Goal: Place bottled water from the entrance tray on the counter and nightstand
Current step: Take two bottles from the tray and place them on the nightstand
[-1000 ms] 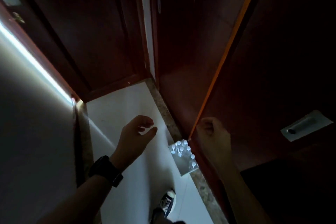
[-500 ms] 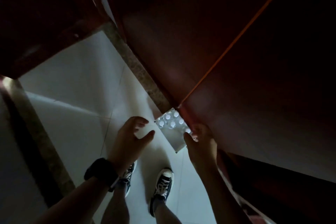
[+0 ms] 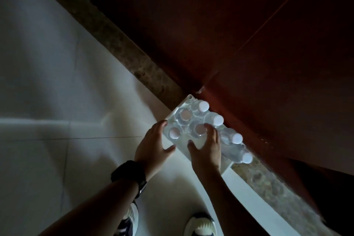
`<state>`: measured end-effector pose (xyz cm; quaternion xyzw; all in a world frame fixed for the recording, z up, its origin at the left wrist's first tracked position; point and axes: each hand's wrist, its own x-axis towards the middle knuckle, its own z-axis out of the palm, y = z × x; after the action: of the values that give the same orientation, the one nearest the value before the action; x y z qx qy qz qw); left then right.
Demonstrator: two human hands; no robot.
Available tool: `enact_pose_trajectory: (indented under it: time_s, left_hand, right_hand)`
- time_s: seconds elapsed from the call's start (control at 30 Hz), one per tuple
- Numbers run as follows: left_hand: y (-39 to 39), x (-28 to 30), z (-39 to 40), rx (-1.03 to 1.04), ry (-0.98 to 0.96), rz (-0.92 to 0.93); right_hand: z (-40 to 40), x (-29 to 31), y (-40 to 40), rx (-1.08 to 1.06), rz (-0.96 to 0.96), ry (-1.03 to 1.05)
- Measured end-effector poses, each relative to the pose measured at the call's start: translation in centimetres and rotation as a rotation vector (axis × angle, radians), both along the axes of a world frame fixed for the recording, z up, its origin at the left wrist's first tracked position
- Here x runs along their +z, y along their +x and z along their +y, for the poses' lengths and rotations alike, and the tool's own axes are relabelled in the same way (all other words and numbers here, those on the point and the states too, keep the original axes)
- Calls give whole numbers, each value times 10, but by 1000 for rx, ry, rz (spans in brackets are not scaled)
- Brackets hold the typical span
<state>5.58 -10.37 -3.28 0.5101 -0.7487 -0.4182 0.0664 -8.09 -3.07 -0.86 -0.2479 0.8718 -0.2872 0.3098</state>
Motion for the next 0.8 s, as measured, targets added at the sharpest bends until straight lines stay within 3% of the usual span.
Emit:
enact_pose_trajectory:
  time_s: [0.2,0.4,0.57,0.8]
  left_hand:
    - [-4,-77,-5,-70,-162,34]
    - [-8,-51,-7,-65,-243,105]
    - [-6,62,-10,15,-178,221]
    - [-19,344,-39,224,168,522]
  right_hand:
    - [-5,-73,11,-32,60,-71]
    - [-4,-58,7,-54,52,-33]
    - [0,72,-7,-15,-69,-79]
    - [-11,343,-45,136,-317,-275]
